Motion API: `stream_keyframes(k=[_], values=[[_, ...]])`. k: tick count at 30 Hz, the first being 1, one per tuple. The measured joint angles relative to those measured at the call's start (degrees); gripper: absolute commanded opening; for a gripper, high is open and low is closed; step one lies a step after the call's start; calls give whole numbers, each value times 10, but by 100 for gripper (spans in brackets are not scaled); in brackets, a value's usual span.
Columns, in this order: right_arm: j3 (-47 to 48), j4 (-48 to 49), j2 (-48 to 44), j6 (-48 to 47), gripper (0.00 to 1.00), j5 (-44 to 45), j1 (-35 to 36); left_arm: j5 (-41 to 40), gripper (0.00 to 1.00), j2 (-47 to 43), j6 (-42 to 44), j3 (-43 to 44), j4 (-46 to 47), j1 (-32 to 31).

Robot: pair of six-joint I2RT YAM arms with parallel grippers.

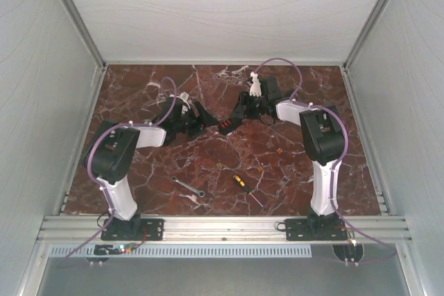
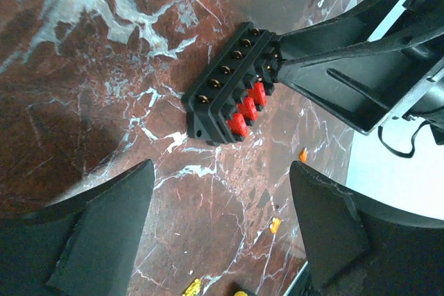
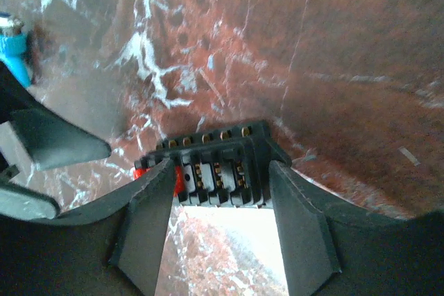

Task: Snap on the fuse box
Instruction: Adjust the fuse box base at the center of the board.

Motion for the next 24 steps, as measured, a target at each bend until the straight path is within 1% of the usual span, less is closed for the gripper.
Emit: stream_keyframes(k=[7,10,18,24], values=[[-64,40,-24,17,50,-33,8,38,65,32,0,20,1,-11],[-81,49,-32,21,49,-40,17,52,62,38,0,25,2,-14],[-122,69,-56,30,48,-36,27,65,62,37,1,20,-4,-18],[-162,69,-86,34,48,-38,46,67,63,-16,0,-45,-5,-30]])
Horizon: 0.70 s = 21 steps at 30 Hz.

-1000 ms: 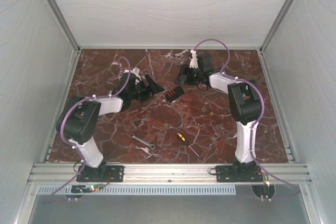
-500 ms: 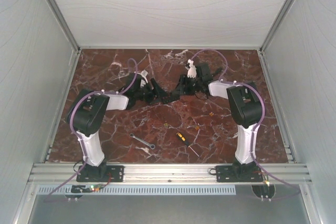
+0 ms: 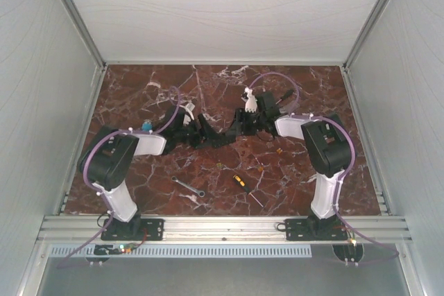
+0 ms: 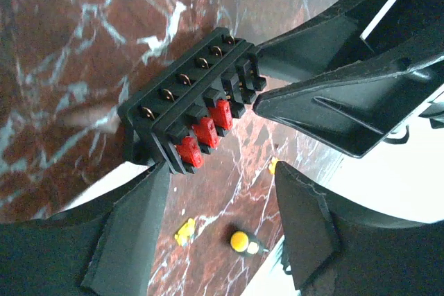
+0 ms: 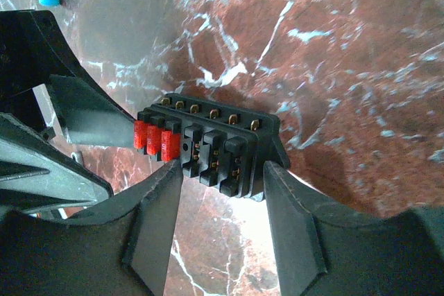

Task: Snap on the fuse box
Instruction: Adjust the fuse box base at the center of the board.

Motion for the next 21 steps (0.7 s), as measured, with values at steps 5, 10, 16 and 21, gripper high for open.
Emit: stream_keyframes(k=[5,10,16,21], values=[[-16,-1,-12,-2,50,0,14,2,64,-32,-3,-37,-3,-9],[-16,-1,-13,-10,52,-3,18,4,65,-43,-7,-54,1,-19],[1,-24,-12,-32,55,3,29,4,71,-43,-11,-59,0,-20],[8,-42,-16,-53,64,30,34,-14,78,-77,-3,-60,-31,-20]])
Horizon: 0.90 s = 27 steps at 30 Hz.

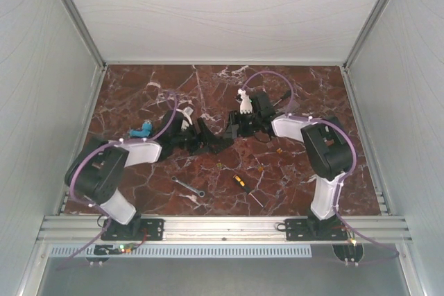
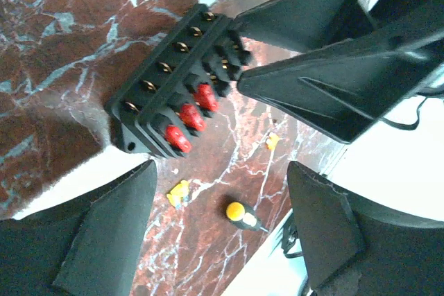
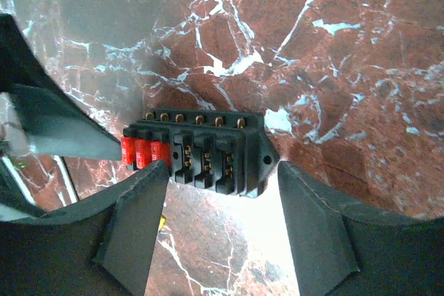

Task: Snap on the fuse box
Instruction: Adjust the fuse box base at the center of the board, then pick up the fuse from the center of the board.

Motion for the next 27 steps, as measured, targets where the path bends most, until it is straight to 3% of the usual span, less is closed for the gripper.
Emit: stream_keyframes(k=[10,18,27], values=[[0,-100,-120,-60,64,173,62,-89,99,-173,31,-37,-105,10],[0,-183,-163,-87,60,293,179,-136,100,-288,61,-60,-200,48],[34,-264,-108,21,52,447,300,-173,100,-325,80,-60,-318,70]])
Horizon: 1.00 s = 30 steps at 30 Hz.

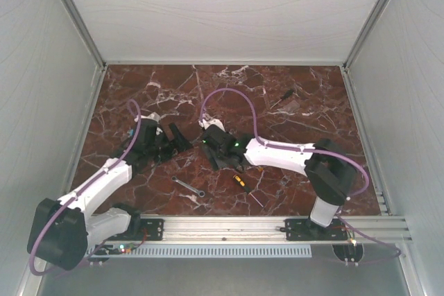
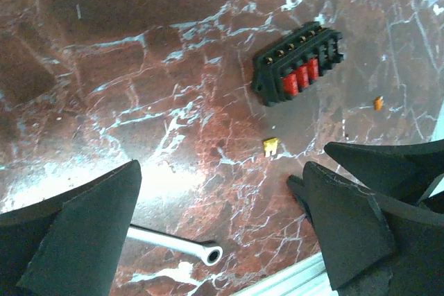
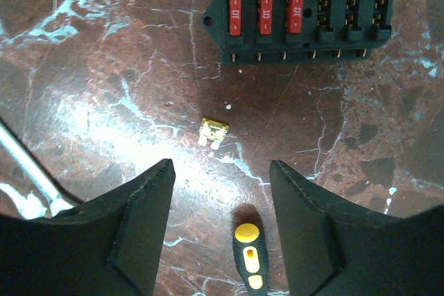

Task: Snap on the fuse box
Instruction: Pick up the fuse from the center of the board.

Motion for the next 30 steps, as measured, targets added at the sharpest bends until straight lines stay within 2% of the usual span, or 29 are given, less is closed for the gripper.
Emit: stream_keyframes(k=[7,12,20,30], values=[[31,-32,50,103,48,65,12,-26,100,0,0,0,-35,4],[45,-40,74,148,45,78,13,-61,100,0,-5,3,-58,9],[70,-43,101,174,43,80,15,-111,100,0,-21,3,-85,12],[77,-52,125,185,35,72,15,-112,100,0,-22,3,-85,12]])
